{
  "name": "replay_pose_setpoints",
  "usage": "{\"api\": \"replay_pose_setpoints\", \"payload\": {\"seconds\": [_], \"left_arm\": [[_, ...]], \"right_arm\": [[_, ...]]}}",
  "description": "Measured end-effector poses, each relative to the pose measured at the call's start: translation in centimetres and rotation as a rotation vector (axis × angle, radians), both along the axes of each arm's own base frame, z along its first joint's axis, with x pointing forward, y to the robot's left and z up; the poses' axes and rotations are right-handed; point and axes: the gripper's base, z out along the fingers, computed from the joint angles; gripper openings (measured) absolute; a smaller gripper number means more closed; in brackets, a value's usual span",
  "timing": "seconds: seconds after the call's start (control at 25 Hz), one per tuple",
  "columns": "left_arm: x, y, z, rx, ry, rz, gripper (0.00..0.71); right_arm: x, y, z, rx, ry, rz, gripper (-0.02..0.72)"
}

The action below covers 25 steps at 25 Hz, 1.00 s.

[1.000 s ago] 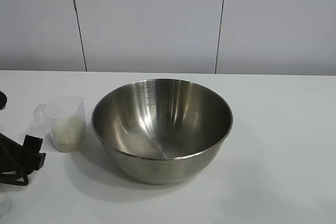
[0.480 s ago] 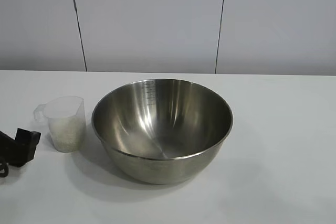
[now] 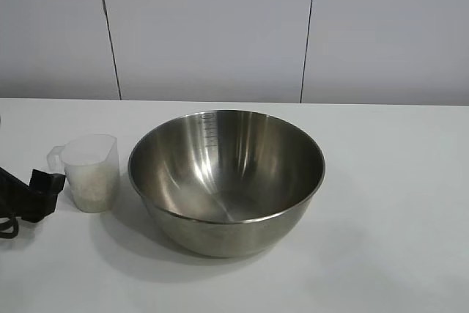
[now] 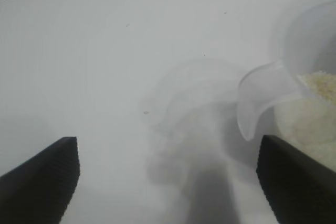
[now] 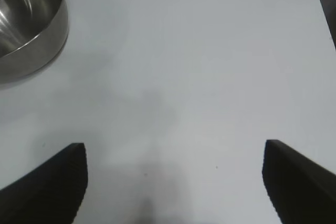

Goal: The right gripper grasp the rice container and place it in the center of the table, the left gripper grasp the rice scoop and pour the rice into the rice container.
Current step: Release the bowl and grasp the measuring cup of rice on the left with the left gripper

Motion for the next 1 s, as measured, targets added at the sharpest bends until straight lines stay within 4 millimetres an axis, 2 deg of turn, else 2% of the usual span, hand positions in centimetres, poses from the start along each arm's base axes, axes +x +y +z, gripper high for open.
{"api": "replay_pose_setpoints", "payload": {"seconds": [0.12, 0.2, 0.28, 0.44, 0.52, 0.64, 1.0], "left_arm": [[0.21, -0.05, 0.09, -0.016, -0.006, 0.006, 0.652], [0.24, -0.05, 0.08, -0.020, -0.006, 0.007, 0.592], [0.24, -0.05, 0.08, -0.020, -0.006, 0.007, 0.475], [0.22, -0.08, -0.01, -0.019, -0.003, 0.004, 0.164], [0.21, -0.19, -0.01, -0.018, -0.003, -0.010, 0.064], [0.19, -0.34, -0.01, -0.018, -0.003, -0.028, 0.020], [0.13, -0.79, 0.00, -0.016, -0.004, -0.082, 0.013]], "right_arm": [[0.00, 0.00, 0.00, 0.000, 0.000, 0.000, 0.621], [0.00, 0.00, 0.00, 0.000, 0.000, 0.000, 0.621], [0.00, 0.00, 0.00, 0.000, 0.000, 0.000, 0.621], [0.00, 0.00, 0.00, 0.000, 0.000, 0.000, 0.621], [0.00, 0.00, 0.00, 0.000, 0.000, 0.000, 0.621], [0.00, 0.00, 0.00, 0.000, 0.000, 0.000, 0.621], [0.00, 0.00, 0.00, 0.000, 0.000, 0.000, 0.621]]}}
